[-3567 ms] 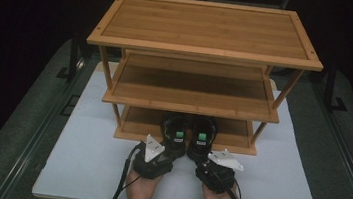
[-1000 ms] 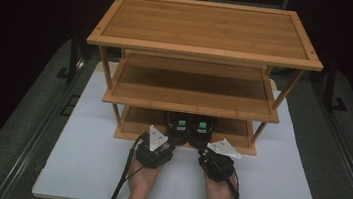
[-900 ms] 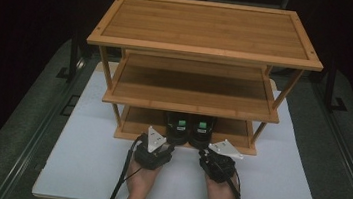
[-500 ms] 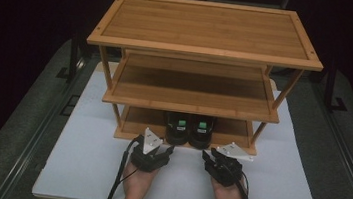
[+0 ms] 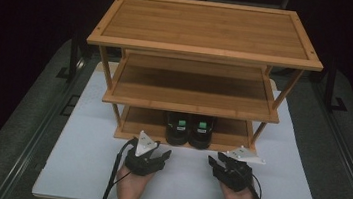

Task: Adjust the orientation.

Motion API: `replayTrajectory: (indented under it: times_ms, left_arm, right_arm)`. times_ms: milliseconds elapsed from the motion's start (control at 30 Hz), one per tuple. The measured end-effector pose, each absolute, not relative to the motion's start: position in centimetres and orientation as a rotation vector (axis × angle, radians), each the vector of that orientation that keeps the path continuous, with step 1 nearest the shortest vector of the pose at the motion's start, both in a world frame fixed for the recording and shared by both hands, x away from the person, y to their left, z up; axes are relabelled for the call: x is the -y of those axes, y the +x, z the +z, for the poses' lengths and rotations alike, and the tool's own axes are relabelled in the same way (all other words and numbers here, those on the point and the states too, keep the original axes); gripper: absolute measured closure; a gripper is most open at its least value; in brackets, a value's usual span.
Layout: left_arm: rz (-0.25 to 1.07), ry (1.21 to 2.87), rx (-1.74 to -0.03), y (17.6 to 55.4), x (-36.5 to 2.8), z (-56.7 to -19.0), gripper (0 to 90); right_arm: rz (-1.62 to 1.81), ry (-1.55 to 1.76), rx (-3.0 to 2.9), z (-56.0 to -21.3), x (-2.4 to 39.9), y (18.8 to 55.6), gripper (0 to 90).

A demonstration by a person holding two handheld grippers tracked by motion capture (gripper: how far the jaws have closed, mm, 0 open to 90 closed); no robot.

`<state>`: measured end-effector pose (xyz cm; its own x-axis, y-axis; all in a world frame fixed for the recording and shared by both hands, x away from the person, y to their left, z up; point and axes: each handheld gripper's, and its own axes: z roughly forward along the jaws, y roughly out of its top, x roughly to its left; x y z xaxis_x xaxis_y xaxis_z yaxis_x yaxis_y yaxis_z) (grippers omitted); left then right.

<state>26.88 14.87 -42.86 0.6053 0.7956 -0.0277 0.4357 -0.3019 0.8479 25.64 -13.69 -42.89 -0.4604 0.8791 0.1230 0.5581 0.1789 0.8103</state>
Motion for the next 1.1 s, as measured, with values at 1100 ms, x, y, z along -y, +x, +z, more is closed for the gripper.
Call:
replayTrajectory:
  times_ms: [1100]
  left_arm:
    - [0.495,1.933,-0.970,25.7,-17.6,-41.8,44.1]
  right_arm:
    - [1.198,1.399,-2.093,-43.0,18.4,24.6,56.0]
